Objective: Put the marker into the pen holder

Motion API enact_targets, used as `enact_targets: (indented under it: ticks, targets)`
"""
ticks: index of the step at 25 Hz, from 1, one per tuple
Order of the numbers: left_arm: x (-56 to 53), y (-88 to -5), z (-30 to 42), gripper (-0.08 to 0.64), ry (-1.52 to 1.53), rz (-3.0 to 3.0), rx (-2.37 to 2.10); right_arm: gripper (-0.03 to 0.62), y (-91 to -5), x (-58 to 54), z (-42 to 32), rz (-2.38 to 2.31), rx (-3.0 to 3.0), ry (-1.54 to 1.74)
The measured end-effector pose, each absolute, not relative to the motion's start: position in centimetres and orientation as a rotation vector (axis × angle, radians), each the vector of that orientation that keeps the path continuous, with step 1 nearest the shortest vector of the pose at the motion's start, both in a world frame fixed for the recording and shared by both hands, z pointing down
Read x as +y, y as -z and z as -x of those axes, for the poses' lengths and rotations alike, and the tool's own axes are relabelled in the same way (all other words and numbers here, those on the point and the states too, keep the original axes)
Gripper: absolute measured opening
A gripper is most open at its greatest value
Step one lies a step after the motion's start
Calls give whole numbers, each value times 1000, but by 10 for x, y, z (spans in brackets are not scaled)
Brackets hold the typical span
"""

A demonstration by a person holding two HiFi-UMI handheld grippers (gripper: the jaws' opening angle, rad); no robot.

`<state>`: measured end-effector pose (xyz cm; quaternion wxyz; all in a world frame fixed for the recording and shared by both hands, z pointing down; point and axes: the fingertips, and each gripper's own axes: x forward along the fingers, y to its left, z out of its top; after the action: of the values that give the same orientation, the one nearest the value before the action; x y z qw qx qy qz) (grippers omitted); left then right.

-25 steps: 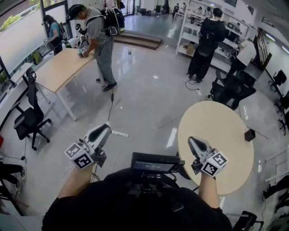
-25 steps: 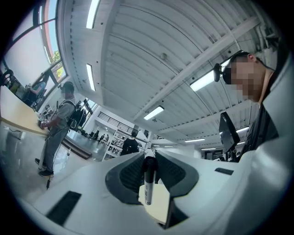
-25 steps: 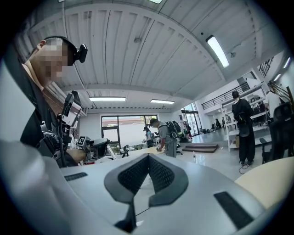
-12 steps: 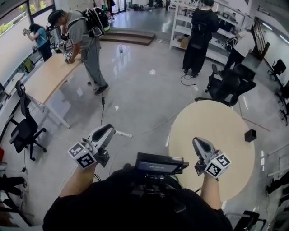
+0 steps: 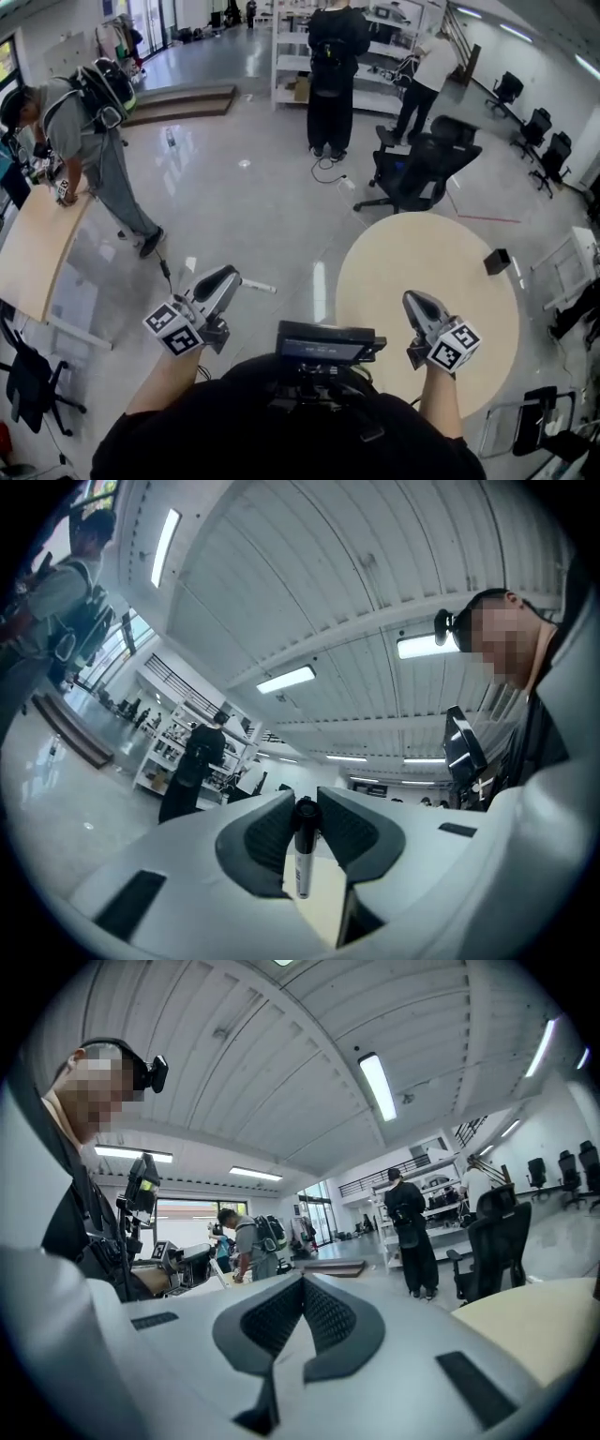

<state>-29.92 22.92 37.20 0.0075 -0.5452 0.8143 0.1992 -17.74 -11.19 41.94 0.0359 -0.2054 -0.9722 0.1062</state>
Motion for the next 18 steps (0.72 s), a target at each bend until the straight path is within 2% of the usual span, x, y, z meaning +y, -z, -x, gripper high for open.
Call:
enact_targets:
  ticks: [5,10,18]
  targets:
    - [225,-357,396,75,-569,1913,2440,5,-400,-100,230,420,-3038,-316]
    - [181,-354,464,75,-573,2112,2320,5,-400,-110,248,206,-3052,-339]
    - [24,-374,483,75,-546,2420,2081,5,-434,-201,219,-122,-3072,-386]
